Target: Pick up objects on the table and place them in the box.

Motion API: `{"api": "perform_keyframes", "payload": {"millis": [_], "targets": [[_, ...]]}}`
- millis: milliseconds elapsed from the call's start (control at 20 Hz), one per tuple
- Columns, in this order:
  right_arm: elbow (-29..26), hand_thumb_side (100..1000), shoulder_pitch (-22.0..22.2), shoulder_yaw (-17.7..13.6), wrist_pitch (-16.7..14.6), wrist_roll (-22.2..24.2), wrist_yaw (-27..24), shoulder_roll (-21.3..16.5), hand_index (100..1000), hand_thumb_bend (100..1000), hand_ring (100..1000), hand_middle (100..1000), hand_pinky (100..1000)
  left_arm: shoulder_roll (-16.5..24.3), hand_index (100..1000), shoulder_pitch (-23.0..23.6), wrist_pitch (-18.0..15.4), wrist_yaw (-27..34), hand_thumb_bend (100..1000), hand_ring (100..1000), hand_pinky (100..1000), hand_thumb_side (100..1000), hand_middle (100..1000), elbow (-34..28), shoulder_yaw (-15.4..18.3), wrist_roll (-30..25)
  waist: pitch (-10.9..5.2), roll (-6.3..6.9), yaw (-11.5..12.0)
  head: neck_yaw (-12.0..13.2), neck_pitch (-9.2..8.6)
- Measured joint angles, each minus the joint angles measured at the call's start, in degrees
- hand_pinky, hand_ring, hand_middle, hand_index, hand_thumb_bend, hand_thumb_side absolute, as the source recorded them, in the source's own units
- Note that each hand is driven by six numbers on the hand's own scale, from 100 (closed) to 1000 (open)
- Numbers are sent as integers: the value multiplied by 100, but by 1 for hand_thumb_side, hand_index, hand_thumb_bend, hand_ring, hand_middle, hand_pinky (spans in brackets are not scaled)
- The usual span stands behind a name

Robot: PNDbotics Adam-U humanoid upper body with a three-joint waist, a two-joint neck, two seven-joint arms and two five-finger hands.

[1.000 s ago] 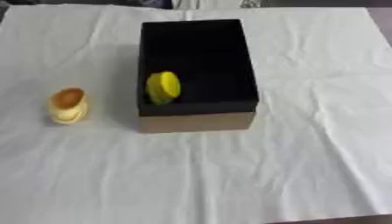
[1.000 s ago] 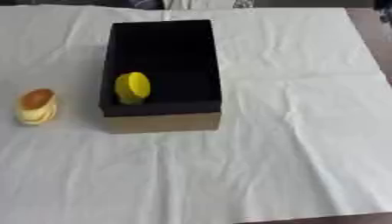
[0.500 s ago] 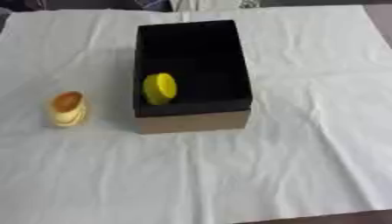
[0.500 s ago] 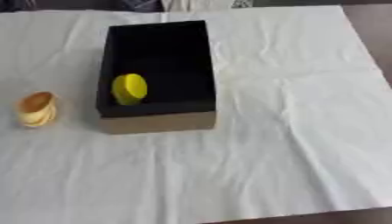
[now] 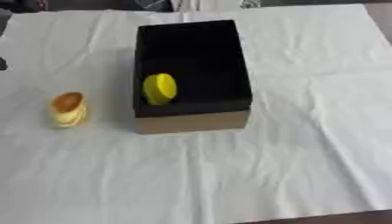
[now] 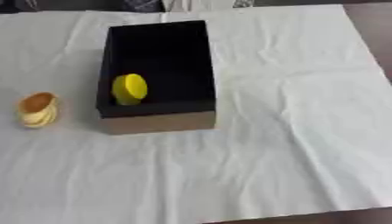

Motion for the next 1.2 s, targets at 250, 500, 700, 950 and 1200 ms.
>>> {"api": "perform_keyframes", "payload": {"millis": [250,500,700,950,1200], "targets": [[0,100,-3,32,147,63,11,52,825,100,893,550,921,-124,946,-18,238,472,556,964,947,136,884,-168,-153,-238,0,5,-21,1,-1],[0,100,-56,69,271,165,-4,91,824,100,893,547,924,-347,943,-249,508,721,541,968,950,112,889,-250,-356,-508,0,34,-41,15,-1],[0,100,-104,107,323,248,-39,105,823,100,893,545,926,-649,941,-513,676,743,525,969,951,102,888,-107,-481,-676,0,37,-80,60,0],[0,100,-134,122,411,339,-86,144,824,100,895,542,930,-920,939,-626,842,742,505,967,949,100,887,97,-570,-842,0,53,-102,99,0],[0,100,-124,121,476,397,-103,190,823,100,896,540,932,-954,937,-593,881,761,504,962,947,100,884,35,-518,-882,0,68,-85,100,0]]}}
